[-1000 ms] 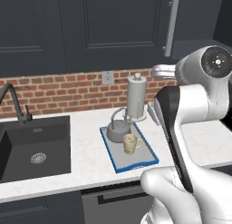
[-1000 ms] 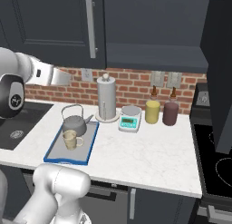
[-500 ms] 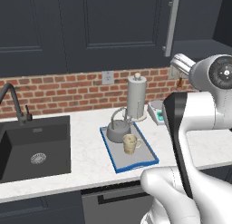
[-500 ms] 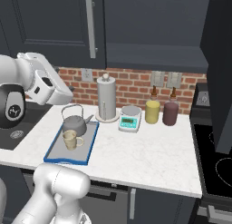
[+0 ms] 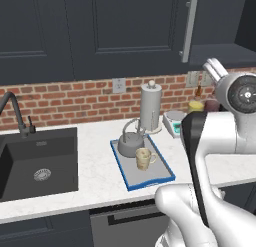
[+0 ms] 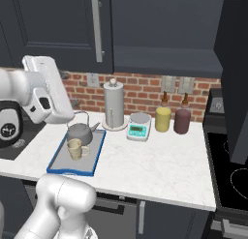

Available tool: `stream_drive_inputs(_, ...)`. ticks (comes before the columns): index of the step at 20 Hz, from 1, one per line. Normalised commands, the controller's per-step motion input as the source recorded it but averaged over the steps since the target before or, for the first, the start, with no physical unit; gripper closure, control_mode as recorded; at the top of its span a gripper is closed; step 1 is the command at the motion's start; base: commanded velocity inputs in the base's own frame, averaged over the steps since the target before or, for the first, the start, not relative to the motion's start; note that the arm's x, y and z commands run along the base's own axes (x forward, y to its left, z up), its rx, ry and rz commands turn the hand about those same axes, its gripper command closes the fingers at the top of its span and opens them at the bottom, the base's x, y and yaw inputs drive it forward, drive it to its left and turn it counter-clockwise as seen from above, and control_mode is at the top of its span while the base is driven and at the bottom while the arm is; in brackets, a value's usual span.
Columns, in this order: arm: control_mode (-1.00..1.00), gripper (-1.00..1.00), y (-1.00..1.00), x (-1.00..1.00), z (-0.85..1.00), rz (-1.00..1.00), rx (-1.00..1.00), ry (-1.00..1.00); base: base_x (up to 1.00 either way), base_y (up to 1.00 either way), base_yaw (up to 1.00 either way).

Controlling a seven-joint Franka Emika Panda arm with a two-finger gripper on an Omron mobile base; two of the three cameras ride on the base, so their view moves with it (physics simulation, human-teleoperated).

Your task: Pick the kettle from the counter and place it on the tray. Then pick the mug from the cabinet and place it on the tray. Then close the cabinet doors.

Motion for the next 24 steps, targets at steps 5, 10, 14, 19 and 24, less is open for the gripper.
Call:
stream_drive_inputs(5,-1.0,-1.0,-0.19,-0.19,-0.02,-0.13,0.14,0.0,0.0,0.0,0.0)
stream_drive_inputs(10,-1.0,-1.0,-0.17,-0.06,0.0,-0.21,0.11,-0.01,0.0,0.0,0.0)
stream_drive_inputs(14,-1.0,-1.0,-0.38,-0.05,0.0,-0.29,0.08,0.0,0.0,0.0,0.0)
stream_drive_inputs(19,-1.0,-1.0,-0.66,-0.1,-0.02,-0.28,0.05,0.0,0.0,0.0,0.0)
stream_drive_inputs(24,-1.0,-1.0,-0.94,-0.19,-0.02,-0.06,0.1,-0.09,0.0,0.0,0.0)
